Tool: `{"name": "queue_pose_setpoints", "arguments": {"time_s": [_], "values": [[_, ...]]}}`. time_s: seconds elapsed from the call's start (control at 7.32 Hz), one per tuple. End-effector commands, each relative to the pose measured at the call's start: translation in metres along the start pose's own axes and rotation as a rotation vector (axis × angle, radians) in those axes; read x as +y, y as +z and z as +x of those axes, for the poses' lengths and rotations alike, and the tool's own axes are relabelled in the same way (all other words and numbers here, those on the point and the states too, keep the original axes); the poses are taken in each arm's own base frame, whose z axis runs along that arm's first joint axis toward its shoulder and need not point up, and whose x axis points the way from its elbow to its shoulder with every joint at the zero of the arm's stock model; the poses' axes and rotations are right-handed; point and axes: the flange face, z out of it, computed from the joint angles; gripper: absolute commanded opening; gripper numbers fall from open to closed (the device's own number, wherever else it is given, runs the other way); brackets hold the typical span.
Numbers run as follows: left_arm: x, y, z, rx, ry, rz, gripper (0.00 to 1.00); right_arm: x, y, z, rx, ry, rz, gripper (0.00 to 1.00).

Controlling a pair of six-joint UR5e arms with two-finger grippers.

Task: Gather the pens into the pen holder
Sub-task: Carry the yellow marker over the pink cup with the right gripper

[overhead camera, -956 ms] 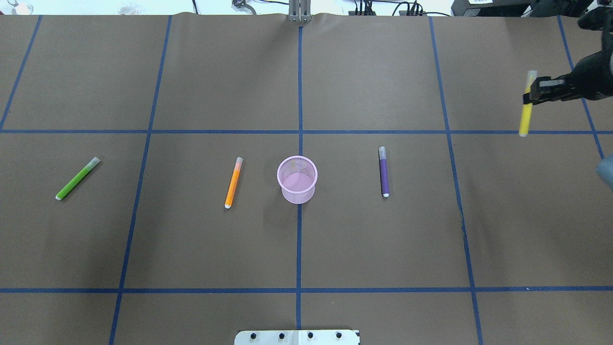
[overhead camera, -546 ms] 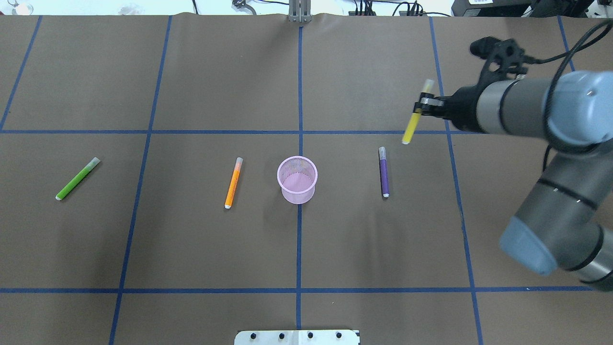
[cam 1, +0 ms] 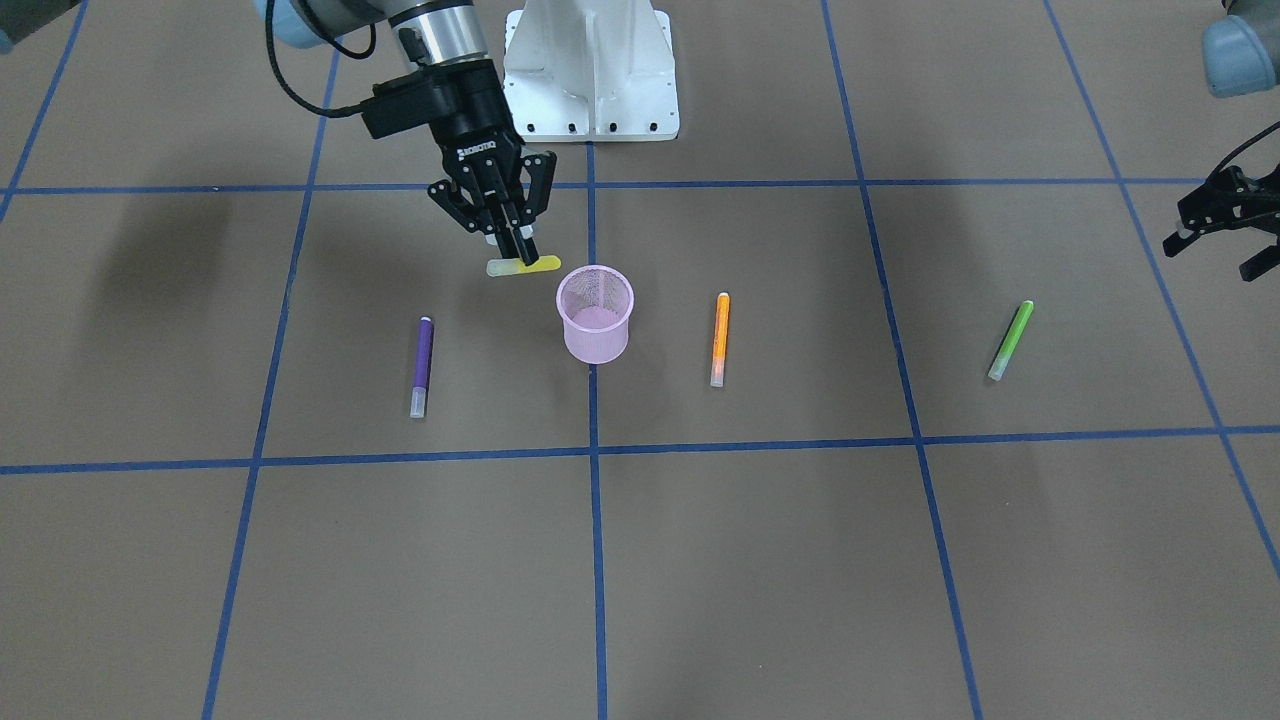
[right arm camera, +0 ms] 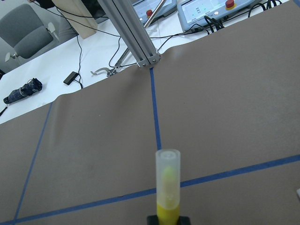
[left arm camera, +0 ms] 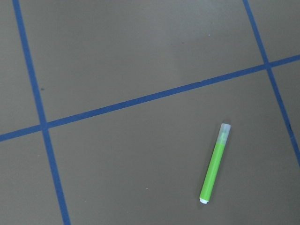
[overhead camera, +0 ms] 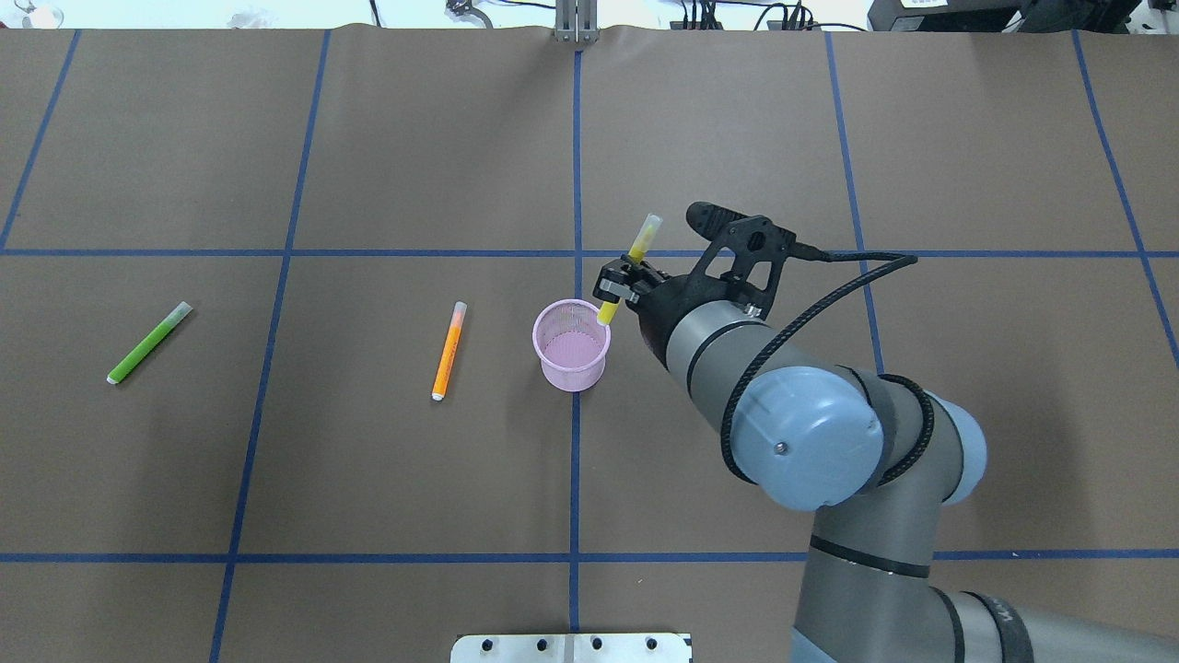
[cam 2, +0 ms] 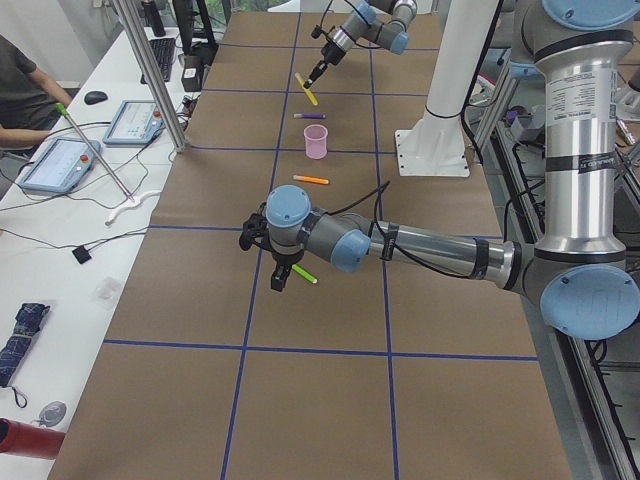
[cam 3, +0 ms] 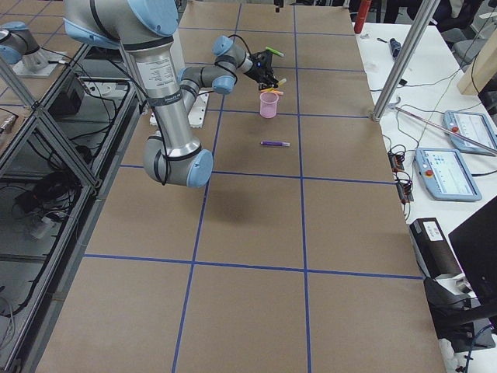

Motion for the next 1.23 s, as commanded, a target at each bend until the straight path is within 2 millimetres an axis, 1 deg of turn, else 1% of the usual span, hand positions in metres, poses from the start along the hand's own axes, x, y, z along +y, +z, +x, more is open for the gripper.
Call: {"name": "queue_pose_setpoints", "arguments": {"time_s": [0.0, 0.14, 0.27, 0.55, 0.68, 0.82, 0.96, 1.09], "values": [[-0.011, 0.011, 0.016, -0.029, 0.023, -0.005, 0.99, 0.023, 0.029, -0.034, 0.021, -0.009, 0.032, 0.0], [-0.012, 0.016, 0.023, -0.025, 0.036, -0.012, 0.99, 0.031, 0.03, -0.034, 0.024, -0.015, 0.03, 0.0], [-0.014, 0.022, 0.028, -0.023, 0.044, -0.021, 0.99, 0.036, 0.031, -0.029, 0.031, -0.023, 0.023, 0.0], [-0.019, 0.036, 0.04, -0.065, 0.039, -0.026, 0.99, 0.043, 0.042, -0.022, 0.053, -0.037, 0.02, 0.0], [-0.018, 0.046, 0.043, -0.074, 0.051, -0.042, 0.99, 0.043, 0.043, -0.021, 0.056, -0.038, 0.02, 0.15], [-0.017, 0.056, 0.051, -0.082, 0.044, -0.055, 0.99, 0.048, 0.043, -0.018, 0.061, -0.047, 0.013, 0.48], [-0.016, 0.069, 0.059, -0.11, 0.045, -0.064, 0.99, 0.059, 0.043, -0.008, 0.072, -0.059, 0.0, 0.99], [-0.015, 0.081, 0.072, -0.138, 0.08, -0.072, 0.99, 0.057, 0.035, -0.011, 0.056, -0.051, -0.005, 0.99]]}}
